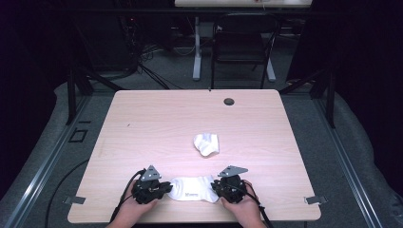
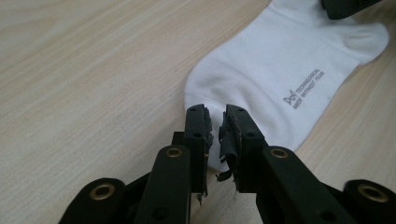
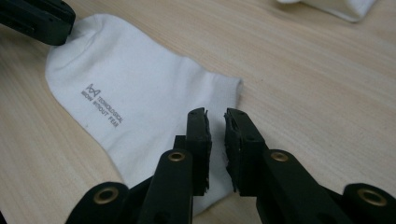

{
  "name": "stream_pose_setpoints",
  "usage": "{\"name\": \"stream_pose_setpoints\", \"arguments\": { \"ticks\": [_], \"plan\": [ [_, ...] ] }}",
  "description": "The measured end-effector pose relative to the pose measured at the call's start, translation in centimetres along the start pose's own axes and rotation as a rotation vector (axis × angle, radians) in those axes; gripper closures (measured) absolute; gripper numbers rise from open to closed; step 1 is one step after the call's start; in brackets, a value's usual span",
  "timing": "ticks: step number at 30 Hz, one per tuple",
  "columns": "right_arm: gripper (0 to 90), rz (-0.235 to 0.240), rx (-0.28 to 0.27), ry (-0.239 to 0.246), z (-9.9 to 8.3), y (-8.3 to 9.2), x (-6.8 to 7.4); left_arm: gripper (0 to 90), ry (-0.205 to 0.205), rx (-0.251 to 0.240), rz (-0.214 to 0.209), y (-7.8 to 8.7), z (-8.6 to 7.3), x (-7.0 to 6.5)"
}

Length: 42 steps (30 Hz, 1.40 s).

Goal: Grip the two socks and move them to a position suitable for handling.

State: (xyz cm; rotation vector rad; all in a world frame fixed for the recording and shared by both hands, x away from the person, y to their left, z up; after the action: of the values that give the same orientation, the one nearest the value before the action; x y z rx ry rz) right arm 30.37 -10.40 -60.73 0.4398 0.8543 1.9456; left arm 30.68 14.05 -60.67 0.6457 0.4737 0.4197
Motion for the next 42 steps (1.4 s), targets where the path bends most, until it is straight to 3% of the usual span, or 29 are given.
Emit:
{"name": "stream_pose_setpoints", "arguments": {
  "ticks": [8, 12, 17, 25, 27, 33, 37, 42],
  "plan": [
    [67.2, -0.048, -0.040, 0.022, 1.3, 0.3, -0.5, 68.4, 0.005, -0.064, 0.029, 0.9, 0.6, 0.9],
    [64.4, -0.075, -0.035, 0.010, 2.2, -0.1, -1.2, 60.4, 0.004, -0.083, 0.048, 0.9, 0.7, 1.5],
    [59.1, -0.110, -0.046, 0.054, 3.7, -0.8, -1.9, 51.6, 0.020, -0.102, 0.073, 1.0, 0.7, 2.2],
    [55.2, -0.120, -0.027, 0.107, 5.5, -1.7, -2.2, 49.4, 0.045, -0.116, 0.082, 1.4, 0.8, 3.2],
    [55.1, -0.112, -0.034, 0.083, 6.1, -2.1, -2.4, 49.4, 0.054, -0.122, 0.074, 1.5, 0.7, 3.4],
    [67.0, -0.121, -0.018, 0.021, 8.2, -3.5, -3.6, 49.4, 0.073, -0.137, 0.070, 1.7, 0.7, 3.9],
    [77.7, -0.123, -0.023, -0.058, 9.7, -4.5, -4.3, 49.5, 0.078, -0.143, 0.068, 2.0, 0.7, 4.1],
    [82.2, -0.155, -0.020, -0.052, 11.1, -5.7, -4.7, 49.6, 0.090, -0.143, 0.074, 2.1, 0.7, 4.3]
  ]
}}
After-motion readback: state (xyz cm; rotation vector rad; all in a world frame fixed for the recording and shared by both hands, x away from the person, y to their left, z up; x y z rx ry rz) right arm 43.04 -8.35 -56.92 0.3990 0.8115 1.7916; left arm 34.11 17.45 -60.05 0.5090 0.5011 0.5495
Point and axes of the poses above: each handheld gripper's, and its own axes: y roughly backward along the jaws, z roughly out of its top, x roughly to its left, the point moved 5 cm from there along -y, roughly forward along the jaws, and after that the axes turned 13 degrees about -z, right-handed, at the moved point
